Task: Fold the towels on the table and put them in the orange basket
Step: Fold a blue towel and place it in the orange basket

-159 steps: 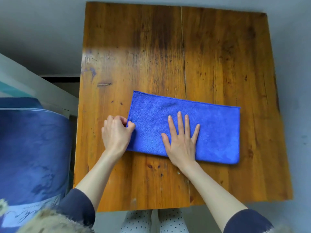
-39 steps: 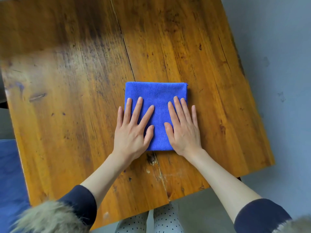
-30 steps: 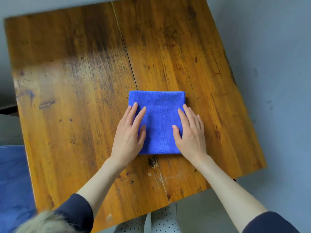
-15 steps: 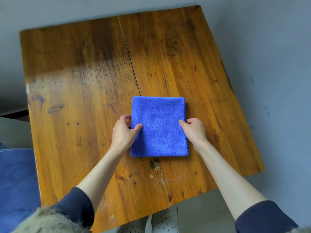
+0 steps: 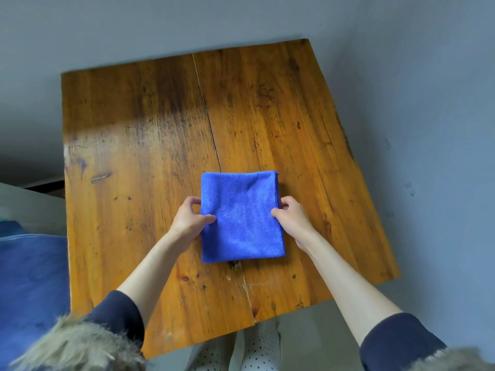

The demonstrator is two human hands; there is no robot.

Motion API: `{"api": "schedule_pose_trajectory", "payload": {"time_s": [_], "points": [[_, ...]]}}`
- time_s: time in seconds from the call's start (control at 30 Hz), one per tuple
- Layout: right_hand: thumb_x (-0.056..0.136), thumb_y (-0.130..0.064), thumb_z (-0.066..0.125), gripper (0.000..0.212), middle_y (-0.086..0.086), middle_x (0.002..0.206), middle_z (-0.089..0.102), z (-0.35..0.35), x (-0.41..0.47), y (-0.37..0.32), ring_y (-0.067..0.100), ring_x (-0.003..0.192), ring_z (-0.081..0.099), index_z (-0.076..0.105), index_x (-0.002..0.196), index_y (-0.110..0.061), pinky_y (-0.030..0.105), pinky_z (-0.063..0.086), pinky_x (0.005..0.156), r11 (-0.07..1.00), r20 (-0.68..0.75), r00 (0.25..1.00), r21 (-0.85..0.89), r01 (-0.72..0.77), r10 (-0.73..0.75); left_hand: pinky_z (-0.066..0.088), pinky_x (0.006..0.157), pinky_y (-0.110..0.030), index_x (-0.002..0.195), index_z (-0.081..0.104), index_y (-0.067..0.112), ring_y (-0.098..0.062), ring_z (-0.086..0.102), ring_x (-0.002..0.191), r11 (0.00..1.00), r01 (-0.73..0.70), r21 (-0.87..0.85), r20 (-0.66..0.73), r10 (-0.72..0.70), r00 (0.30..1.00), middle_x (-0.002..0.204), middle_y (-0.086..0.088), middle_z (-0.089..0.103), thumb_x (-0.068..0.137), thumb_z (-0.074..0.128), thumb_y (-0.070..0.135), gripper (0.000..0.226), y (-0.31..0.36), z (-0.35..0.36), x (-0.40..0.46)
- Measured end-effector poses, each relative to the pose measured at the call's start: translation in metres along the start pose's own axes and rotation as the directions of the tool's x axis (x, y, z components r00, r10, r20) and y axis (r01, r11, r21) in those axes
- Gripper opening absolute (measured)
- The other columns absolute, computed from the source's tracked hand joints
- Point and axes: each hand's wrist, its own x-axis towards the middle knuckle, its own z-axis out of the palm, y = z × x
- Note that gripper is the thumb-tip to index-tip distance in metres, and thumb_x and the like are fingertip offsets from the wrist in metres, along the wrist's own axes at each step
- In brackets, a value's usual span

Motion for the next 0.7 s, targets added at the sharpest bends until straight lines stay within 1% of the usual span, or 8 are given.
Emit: {"api": "schedule_pose_trajectory", "payload": {"time_s": [0.1,0.13,0.2,0.3,0.37,0.43,0.57,0.7], "points": [[0.086,-0.009,0.053,0.034,0.004,0.118,0.058,-0.012,-0.012,-0.012,0.014,0.095,0.057,0.050,0.119,-0.013,0.025,0.045,0.068,1.000,0.129,0.992,0.013,0.010,-0.011,0.048,0.062,-0.032,0.108,0.048,0.022,-0.020,0.060,0.073,1.000,0.001,-0.025,-0.013,-0.001,1.000,0.089,-0.010,0.062,0.083,0.063,0.006,0.034,0.005,-0.007,-0.019],[0.087,-0.009,0.053,0.038,0.003,0.120,0.056,-0.017,-0.017,-0.019,0.015,0.100,0.056,0.048,0.124,-0.014,0.027,0.045,0.071,1.000,0.166,0.986,0.016,0.010,-0.012,0.050,0.061,-0.032,0.109,0.047,0.023,-0.019,0.061,0.073,0.999,-0.006,-0.031,-0.024,0.006,1.000,0.089,-0.010,0.062,0.084,0.063,0.006,0.034,0.008,-0.010,-0.026],[0.088,-0.011,0.054,0.037,0.002,0.118,0.056,-0.028,-0.029,-0.034,0.016,0.103,0.057,0.047,0.124,-0.017,0.034,0.049,0.082,0.999,0.217,0.975,0.040,0.028,-0.036,0.049,0.050,-0.025,0.110,0.047,0.025,-0.012,0.062,0.069,0.998,-0.037,-0.049,-0.057,0.035,0.998,0.083,-0.005,0.061,0.085,0.062,0.008,0.033,0.017,-0.018,-0.047],[0.090,-0.009,0.054,0.028,0.000,0.104,0.060,-0.040,-0.055,-0.066,0.013,0.091,0.060,0.047,0.116,-0.018,0.037,0.050,0.082,0.991,0.266,0.956,0.078,0.105,-0.122,0.046,0.047,-0.023,0.108,0.048,0.029,-0.010,0.058,0.063,0.992,-0.105,-0.068,-0.117,0.096,0.988,0.071,0.001,0.057,0.085,0.062,0.012,0.032,0.029,-0.034,-0.082],[0.089,-0.007,0.053,0.026,0.000,0.098,0.061,-0.045,-0.077,-0.090,0.011,0.082,0.060,0.048,0.112,-0.017,0.033,0.052,0.074,0.982,0.300,0.936,0.086,0.168,-0.187,0.047,0.047,-0.023,0.107,0.047,0.031,-0.009,0.057,0.061,0.986,-0.148,-0.084,-0.169,0.132,0.977,0.071,0.001,0.056,0.085,0.062,0.014,0.032,0.034,-0.046,-0.107],[0.089,-0.005,0.053,0.023,0.002,0.099,0.060,-0.045,-0.098,-0.114,0.010,0.078,0.058,0.050,0.111,-0.014,0.029,0.051,0.068,0.966,0.333,0.907,0.072,0.248,-0.257,0.049,0.048,-0.024,0.109,0.047,0.031,-0.009,0.059,0.062,0.975,-0.187,-0.118,-0.231,0.157,0.960,0.074,0.000,0.057,0.086,0.062,0.015,0.032,0.038,-0.061,-0.133],[0.088,-0.004,0.053,0.027,0.006,0.103,0.057,-0.022,-0.144,-0.161,0.008,0.076,0.056,0.052,0.114,-0.011,0.024,0.049,0.061,0.920,0.412,0.836,0.017,0.391,-0.363,0.049,0.047,-0.020,0.110,0.047,0.032,0.000,0.063,0.063,0.937,-0.280,-0.210,-0.391,0.182,0.902,0.076,0.001,0.059,0.086,0.061,0.015,0.033,0.032,-0.098,-0.186],[0.086,-0.003,0.054,0.028,0.010,0.102,0.059,0.031,-0.202,-0.199,0.016,0.081,0.056,0.054,0.112,-0.012,0.029,0.048,0.067,0.870,0.541,0.725,0.029,0.492,-0.427,0.051,0.054,-0.022,0.111,0.048,0.035,-0.009,0.062,0.081,0.892,-0.365,-0.266,-0.563,0.164,0.810,0.087,-0.005,0.060,0.084,0.063,0.016,0.036,0.000,-0.150,-0.247]]}}
